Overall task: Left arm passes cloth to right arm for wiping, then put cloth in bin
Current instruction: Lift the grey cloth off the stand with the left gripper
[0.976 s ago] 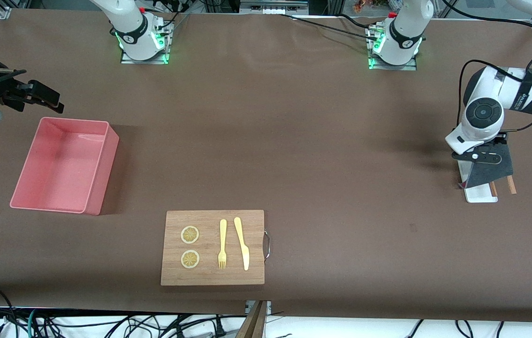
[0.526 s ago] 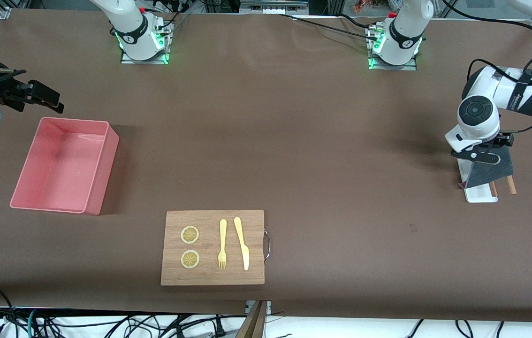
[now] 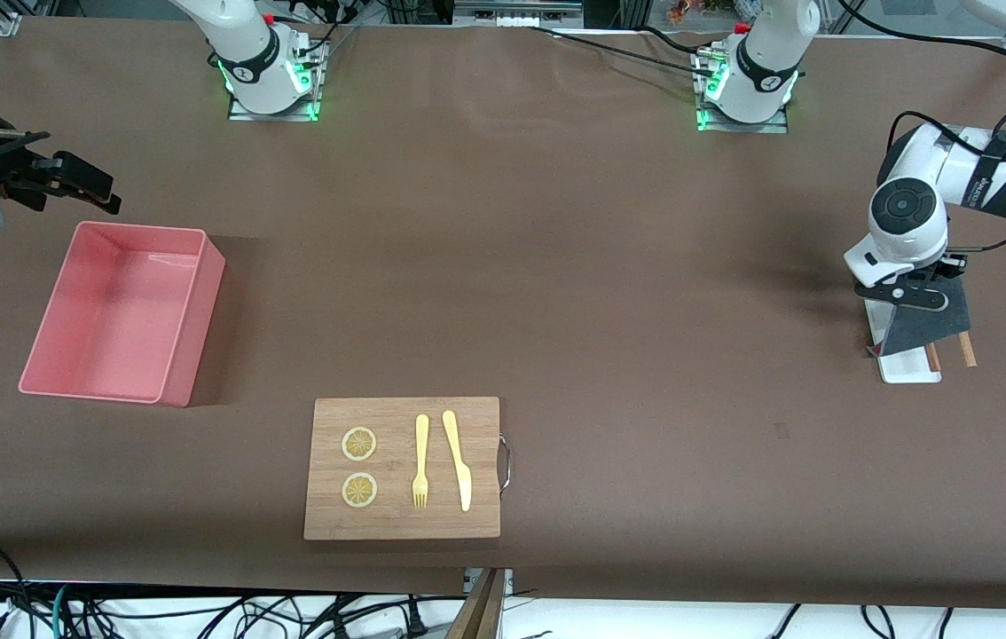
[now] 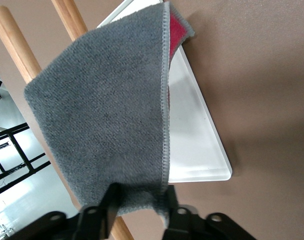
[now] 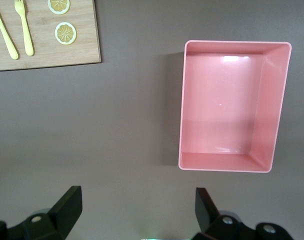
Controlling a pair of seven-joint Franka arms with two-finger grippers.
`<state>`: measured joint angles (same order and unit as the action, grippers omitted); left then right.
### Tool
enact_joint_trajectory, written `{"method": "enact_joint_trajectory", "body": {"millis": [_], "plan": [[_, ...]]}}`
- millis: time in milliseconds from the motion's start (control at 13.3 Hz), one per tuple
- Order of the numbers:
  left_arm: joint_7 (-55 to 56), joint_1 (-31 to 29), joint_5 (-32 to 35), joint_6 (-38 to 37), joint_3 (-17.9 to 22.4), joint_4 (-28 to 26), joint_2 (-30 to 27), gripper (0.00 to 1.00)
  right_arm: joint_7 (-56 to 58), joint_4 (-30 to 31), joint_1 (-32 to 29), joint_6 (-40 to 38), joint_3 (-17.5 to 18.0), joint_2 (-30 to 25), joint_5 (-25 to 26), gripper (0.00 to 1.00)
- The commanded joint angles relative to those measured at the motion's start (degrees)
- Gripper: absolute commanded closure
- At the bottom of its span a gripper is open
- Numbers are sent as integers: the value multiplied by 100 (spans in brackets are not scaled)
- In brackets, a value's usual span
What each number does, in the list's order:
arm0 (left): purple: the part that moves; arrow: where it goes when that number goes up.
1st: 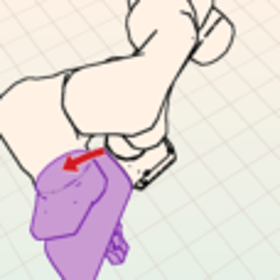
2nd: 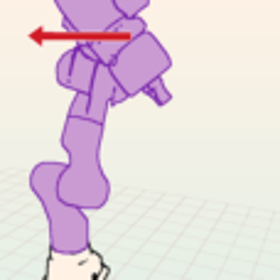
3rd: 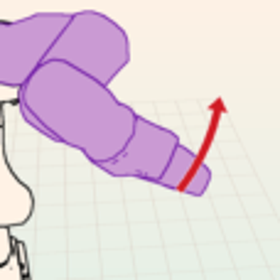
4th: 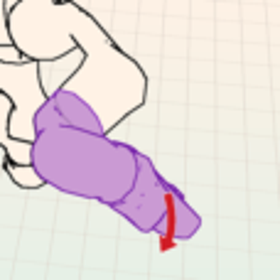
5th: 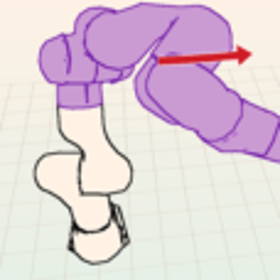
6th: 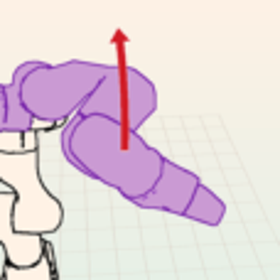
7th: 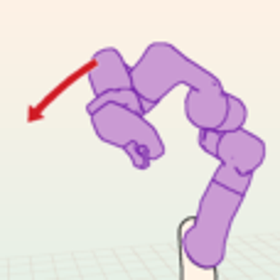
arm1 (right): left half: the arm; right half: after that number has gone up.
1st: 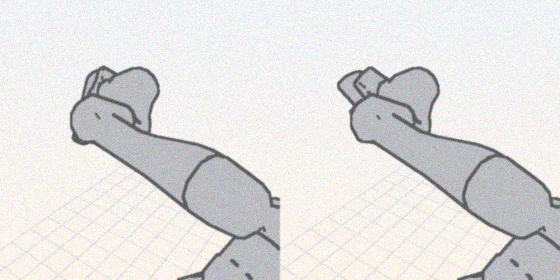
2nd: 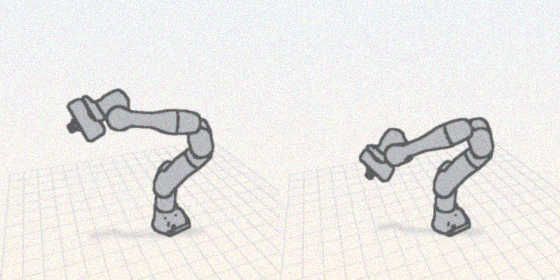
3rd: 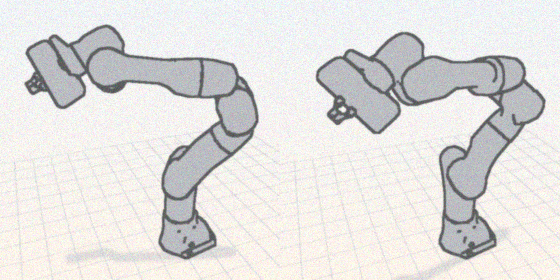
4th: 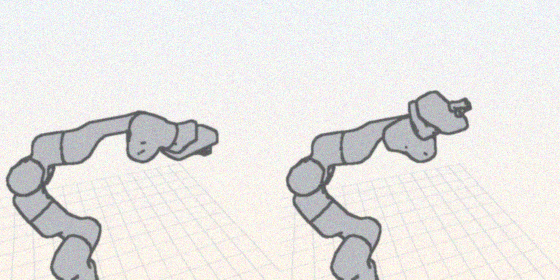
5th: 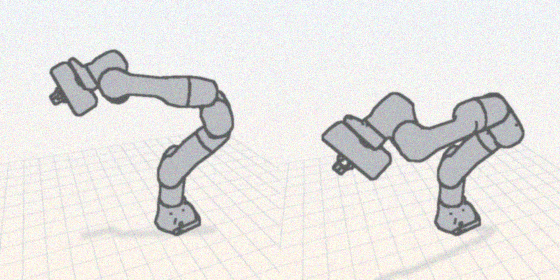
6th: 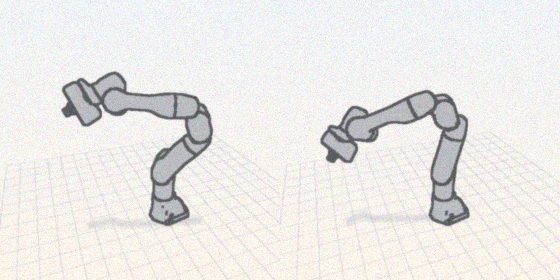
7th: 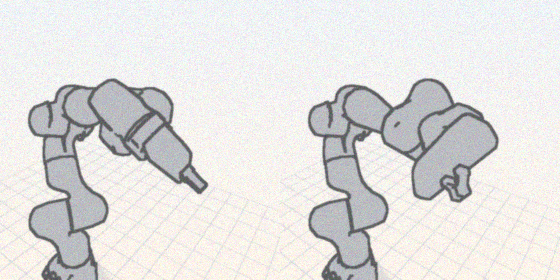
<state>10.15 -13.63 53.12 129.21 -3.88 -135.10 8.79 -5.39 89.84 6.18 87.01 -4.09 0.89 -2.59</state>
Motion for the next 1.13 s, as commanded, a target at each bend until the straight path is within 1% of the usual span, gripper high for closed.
{"method": "enact_joint_trajectory", "body": {"millis": [0, 300, 526, 601, 751, 826, 901, 1051], "plan": [[39, -61, 173, 69, -34, -51, -79, 99, 73, 25, -11, 18, -22, -45, -101, 0], [22, -35, 155, 43, -51, -16, -123, 100, 73, 25, -11, 18, -22, -45, -101, 0], [-22, 0, 58, -27, -95, 36, -333, 100, 82, 8, -11, 18, -22, -36, -83, 0], [-22, 0, 50, -158, -269, 63, -360, 100, 91, -1, -11, 18, -22, -28, -75, 0], [-22, 0, 24, -710, -542, 351, -430, 100, 108, -158, -37, 35, -31, 77, -66, 0], [-48, 0, -194, -1017, -778, 510, -448, 100, 82, -186, -64, 53, -40, 174, -75, 0], [-144, 0, -562, -1386, -937, 763, -457, 100, 91, -203, -73, 61, -57, 279, -57, 0], [-565, 0, -1510, -2159, -1175, 1448, -448, 100, 82, -203, -81, 131, -48, 324, -39, 0]]}}
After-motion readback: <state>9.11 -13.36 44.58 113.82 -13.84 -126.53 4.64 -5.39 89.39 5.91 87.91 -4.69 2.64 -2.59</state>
